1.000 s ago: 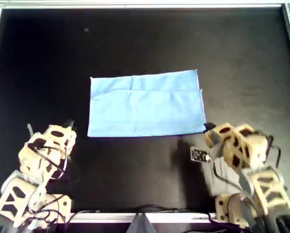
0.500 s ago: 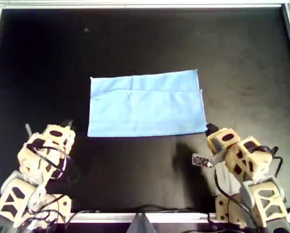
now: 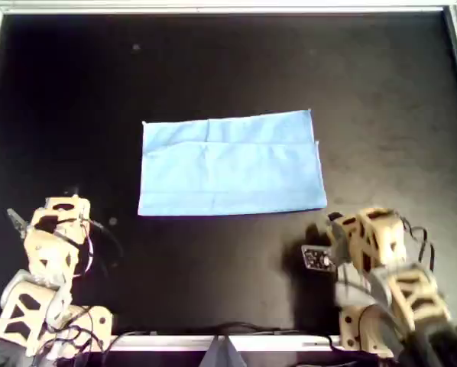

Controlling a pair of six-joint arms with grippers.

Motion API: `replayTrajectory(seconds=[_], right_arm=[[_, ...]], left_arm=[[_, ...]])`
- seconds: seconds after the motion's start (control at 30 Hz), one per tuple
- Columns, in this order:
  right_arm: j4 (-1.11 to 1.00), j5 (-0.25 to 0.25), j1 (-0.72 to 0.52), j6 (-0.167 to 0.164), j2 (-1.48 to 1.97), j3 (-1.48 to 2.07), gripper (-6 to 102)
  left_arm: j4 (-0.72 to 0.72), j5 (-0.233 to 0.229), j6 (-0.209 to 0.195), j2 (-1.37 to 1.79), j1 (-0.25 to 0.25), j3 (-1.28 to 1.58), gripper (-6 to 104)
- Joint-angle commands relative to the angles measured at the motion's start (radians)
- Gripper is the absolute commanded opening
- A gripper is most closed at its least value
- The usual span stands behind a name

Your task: Fold a cloth

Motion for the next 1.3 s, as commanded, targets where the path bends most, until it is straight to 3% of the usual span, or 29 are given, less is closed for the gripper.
replayTrajectory(seconds=[0.0, 1.0, 1.2, 1.27], right_arm=[[-0.031, -0.009, 0.005, 0.015, -0.199, -0.176, 71], [-0.034, -0.011, 0.009, 0.018, -0.831, -0.690, 71], [-0.034, -0.011, 0.009, 0.018, -0.857, -0.701, 69], [-0.034, -0.011, 0.009, 0.018, -0.841, -0.684, 64]], left_arm=[[-0.005, -0.009, -0.005, 0.014, 0.021, 0.005, 64], [-0.006, -0.009, 0.011, 0.014, 0.018, 0.049, 64], [-0.006, -0.009, 0.011, 0.014, 0.015, 0.049, 64], [-0.006, -0.009, 0.011, 0.014, 0.014, 0.049, 64]])
